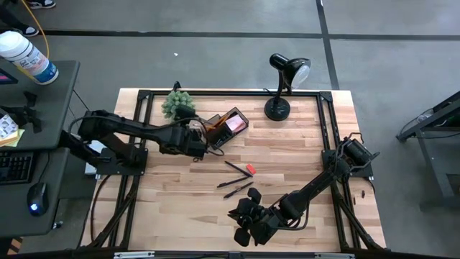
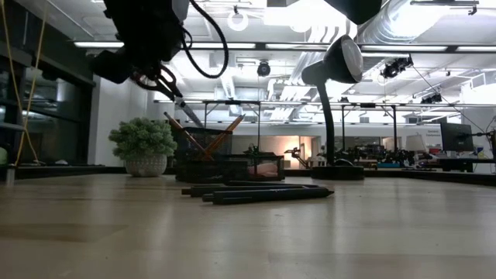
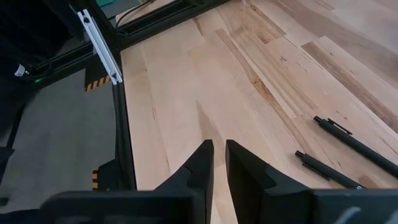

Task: Pick and place office supplies into organizer
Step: Put the black scissor into the black desk organizer

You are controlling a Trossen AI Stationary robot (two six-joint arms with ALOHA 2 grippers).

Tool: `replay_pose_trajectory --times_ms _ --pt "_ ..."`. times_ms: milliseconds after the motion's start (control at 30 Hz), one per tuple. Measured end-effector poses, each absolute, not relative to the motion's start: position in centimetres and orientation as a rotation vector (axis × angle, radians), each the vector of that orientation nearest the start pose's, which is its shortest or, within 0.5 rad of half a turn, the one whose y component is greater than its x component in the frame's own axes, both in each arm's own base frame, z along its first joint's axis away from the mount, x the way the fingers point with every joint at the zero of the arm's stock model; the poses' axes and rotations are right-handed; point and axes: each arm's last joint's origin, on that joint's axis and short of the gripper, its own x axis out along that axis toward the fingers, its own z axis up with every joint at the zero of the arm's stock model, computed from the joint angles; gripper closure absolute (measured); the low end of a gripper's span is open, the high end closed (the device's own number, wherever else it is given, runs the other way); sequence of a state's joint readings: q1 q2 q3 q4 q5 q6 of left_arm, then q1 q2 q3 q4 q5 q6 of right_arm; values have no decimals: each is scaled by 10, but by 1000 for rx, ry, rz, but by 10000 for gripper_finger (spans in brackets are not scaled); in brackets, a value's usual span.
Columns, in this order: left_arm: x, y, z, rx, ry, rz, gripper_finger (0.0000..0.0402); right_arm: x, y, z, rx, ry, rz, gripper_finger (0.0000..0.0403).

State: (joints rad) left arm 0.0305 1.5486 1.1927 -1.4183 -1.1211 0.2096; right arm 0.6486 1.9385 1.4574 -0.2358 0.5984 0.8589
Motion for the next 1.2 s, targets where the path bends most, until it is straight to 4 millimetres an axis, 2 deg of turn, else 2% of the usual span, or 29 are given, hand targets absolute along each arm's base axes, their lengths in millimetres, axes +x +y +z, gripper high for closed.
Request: replay_pose_trajectory --times_ms 233,933,1067,1200 --pt "255 35 253 1307 1765 608 369 352 246 230 416 548 -198 361" --pt "280 36 251 1457 1719 465 368 352 246 230 416 548 -198 359" --pt "283 36 249 1458 1717 385 368 352 246 230 417 548 -198 357" --pt "285 36 247 1487 1730 395 368 352 246 230 421 543 -195 360"
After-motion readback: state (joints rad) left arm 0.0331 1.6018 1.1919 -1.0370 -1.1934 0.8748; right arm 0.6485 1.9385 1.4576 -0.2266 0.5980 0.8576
